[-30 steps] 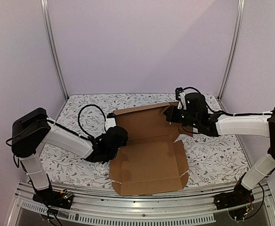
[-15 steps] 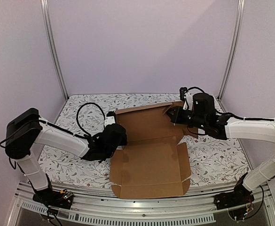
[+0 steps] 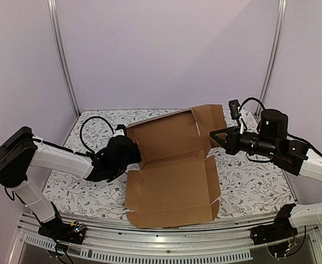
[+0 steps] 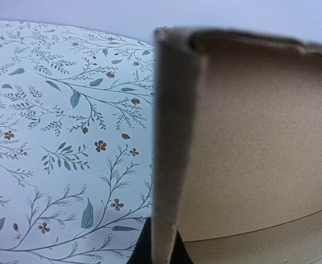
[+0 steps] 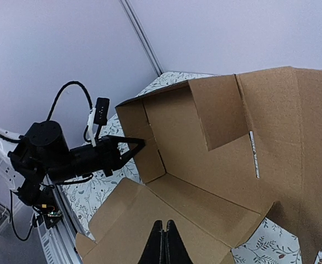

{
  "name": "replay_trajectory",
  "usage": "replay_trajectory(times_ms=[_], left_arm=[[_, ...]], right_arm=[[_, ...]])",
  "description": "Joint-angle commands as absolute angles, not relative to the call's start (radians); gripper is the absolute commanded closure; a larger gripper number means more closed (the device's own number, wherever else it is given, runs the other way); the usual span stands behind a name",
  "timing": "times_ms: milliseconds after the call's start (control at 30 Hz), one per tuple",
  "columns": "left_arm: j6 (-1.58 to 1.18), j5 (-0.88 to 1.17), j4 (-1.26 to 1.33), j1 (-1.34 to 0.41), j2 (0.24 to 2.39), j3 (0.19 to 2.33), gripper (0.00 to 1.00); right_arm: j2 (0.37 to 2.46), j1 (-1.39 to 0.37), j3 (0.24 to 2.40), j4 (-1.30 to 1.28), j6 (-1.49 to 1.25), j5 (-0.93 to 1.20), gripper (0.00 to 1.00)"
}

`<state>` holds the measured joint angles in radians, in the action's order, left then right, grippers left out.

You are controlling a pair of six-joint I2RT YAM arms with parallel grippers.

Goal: Fold the paper box

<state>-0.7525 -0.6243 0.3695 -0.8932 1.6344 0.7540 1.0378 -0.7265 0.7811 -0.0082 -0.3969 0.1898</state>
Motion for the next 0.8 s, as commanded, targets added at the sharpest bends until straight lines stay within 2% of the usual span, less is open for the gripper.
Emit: replay_trajectory(times_ms=[0,200,400,767], left_arm=[[-0.829,-0.5,0.427,-0.844,1.6,0.709,1.0],[-0.936,-0.362,0.497,-0.789,1.554,0.639,1.0],[-1.049,-0.218,0.576,-0.755,1.527,0.585,1.0],[-1.135,-0.08,0.688,-0.749,1.54,0.556,1.0]], right_arm=[[0.9,-0.733,0.732,-0.129,-0.266,0.252,1.0],[0.729,-0.733,0.652,-0.144,-0.222,0.218,1.0],[0.666,-0.735,0.563,-0.013,-0.246,0.239,1.0],[0.803,-0.774,0.56,0.32,-0.334,0.253,1.0]])
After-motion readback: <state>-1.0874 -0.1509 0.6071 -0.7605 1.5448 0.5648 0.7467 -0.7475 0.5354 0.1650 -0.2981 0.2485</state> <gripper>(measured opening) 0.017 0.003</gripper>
